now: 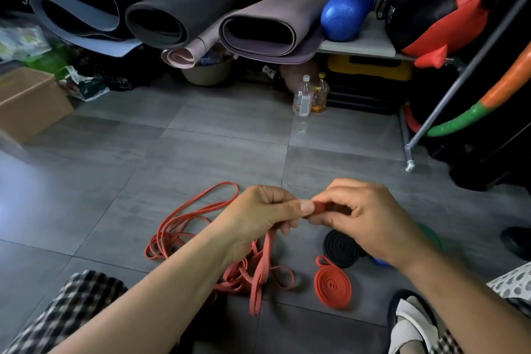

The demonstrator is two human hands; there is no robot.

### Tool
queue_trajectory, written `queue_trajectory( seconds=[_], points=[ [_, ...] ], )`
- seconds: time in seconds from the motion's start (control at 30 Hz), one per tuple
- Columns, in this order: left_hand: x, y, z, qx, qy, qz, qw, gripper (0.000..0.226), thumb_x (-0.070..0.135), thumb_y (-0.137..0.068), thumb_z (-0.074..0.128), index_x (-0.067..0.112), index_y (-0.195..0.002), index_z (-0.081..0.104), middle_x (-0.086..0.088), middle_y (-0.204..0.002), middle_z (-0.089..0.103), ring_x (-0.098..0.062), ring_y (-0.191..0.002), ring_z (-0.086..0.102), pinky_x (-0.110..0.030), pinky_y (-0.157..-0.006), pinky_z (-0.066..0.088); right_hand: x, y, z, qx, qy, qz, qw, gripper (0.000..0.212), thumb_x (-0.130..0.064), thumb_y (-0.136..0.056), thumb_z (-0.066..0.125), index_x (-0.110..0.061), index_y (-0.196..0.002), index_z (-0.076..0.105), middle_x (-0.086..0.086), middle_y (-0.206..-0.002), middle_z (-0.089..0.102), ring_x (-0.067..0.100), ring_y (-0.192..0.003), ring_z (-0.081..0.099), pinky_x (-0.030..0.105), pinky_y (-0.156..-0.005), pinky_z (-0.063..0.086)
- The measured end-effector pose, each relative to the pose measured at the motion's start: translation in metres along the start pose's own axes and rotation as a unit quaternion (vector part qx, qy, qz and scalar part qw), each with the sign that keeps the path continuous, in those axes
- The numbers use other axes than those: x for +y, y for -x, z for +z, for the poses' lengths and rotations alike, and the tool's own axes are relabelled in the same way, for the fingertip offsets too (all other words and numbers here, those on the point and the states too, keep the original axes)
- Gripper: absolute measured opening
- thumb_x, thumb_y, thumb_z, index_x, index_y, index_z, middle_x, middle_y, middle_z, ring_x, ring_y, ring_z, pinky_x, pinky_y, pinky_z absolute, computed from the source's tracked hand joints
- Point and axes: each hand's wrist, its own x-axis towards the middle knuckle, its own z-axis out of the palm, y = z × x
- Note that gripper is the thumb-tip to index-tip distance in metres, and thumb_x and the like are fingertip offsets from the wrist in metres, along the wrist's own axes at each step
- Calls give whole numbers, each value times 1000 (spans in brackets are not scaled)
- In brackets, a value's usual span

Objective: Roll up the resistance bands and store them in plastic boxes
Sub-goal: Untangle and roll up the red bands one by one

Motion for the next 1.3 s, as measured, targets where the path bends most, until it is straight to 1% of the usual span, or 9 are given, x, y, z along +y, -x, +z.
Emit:
queue_trajectory(
  seconds=[0.1, 0.2, 0.4, 0.6, 0.73, 0.83, 0.97, 1.07, 1.3],
  points=[
    [-1, -2, -2, -61, 137, 2, 989, 17, 24, -74, 62, 7, -73, 65, 2, -58, 61, -8, -53, 53, -25, -60, 36, 1, -1, -5, 49, -152, 42, 986, 36, -58, -61, 70, -30, -83, 70, -3, -72, 63, 11, -63, 57, 24, -59, 44],
    [-7, -3, 1, -127, 257, -19, 958, 27, 29, -60, 84, 9, -72, 72, -3, -66, 66, -11, -58, 61, -21, -62, 50, 2, 1, 1, 54, -317, 67, 945, 42, -63, -54, 75, -28, -78, 73, -8, -71, 65, 6, -67, 60, 14, -64, 46],
    [-10, -1, 11, -175, 359, -31, 916, 51, 37, -45, 91, 7, -82, 73, -3, -67, 63, -11, -62, 60, -23, -71, 50, -6, 6, 18, 100, -403, 72, 907, 33, -54, -56, 79, -26, -72, 72, -6, -68, 53, 23, -61, 51, 32, -62, 48],
    [-3, 2, 4, -88, 311, -55, 945, 31, 10, -56, 82, 0, -81, 67, -2, -58, 57, -7, -50, 53, -18, -56, 45, 1, -2, 16, 93, -246, 75, 962, 27, -63, -56, 73, -51, -80, 69, -18, -75, 44, 4, -64, 38, 13, -63, 35],
    [2, 0, 2, -74, 142, -60, 985, 20, 17, -67, 70, 1, -76, 62, -2, -60, 53, -5, -49, 46, -15, -53, 38, -2, -3, -1, -11, -71, 28, 997, 36, -44, -63, 72, -41, -98, 64, -16, -88, 50, 9, -72, 50, 15, -63, 40],
    [0, -1, 2, -55, 22, -72, 996, 23, 27, -64, 75, 10, -62, 61, 3, -51, 52, -7, -50, 43, -21, -57, 31, -5, -2, -6, -63, -14, 5, 998, 20, -39, -68, 68, -30, -86, 71, -11, -83, 58, 11, -76, 57, 25, -66, 45],
    [2, -2, 10, 1, 51, -15, 999, 30, 34, -69, 75, 7, -80, 67, 1, -64, 63, -10, -63, 56, -26, -69, 41, -3, -6, -9, 17, -97, 26, 995, 17, -39, -67, 74, -27, -79, 74, -6, -74, 64, 9, -71, 61, 19, -65, 47],
    [5, 0, 17, 70, 116, 73, 988, 25, 6, -77, 64, 0, -101, 66, -7, -87, 71, -14, -84, 64, -23, -81, 50, 0, -9, -13, 76, -271, 88, 956, 19, -46, -64, 75, -31, -76, 74, -3, -74, 69, 9, -70, 65, 19, -64, 51],
    [6, 1, 37, 146, 180, 117, 966, 15, -6, -77, 62, -1, -89, 69, -4, -73, 73, -15, -75, 67, -20, -77, 54, -15, -8, 14, 204, -423, 161, 868, 14, -22, -65, 66, -15, -77, 69, -3, -63, 69, 3, -56, 60, 14, -56, 47]
  ],
)
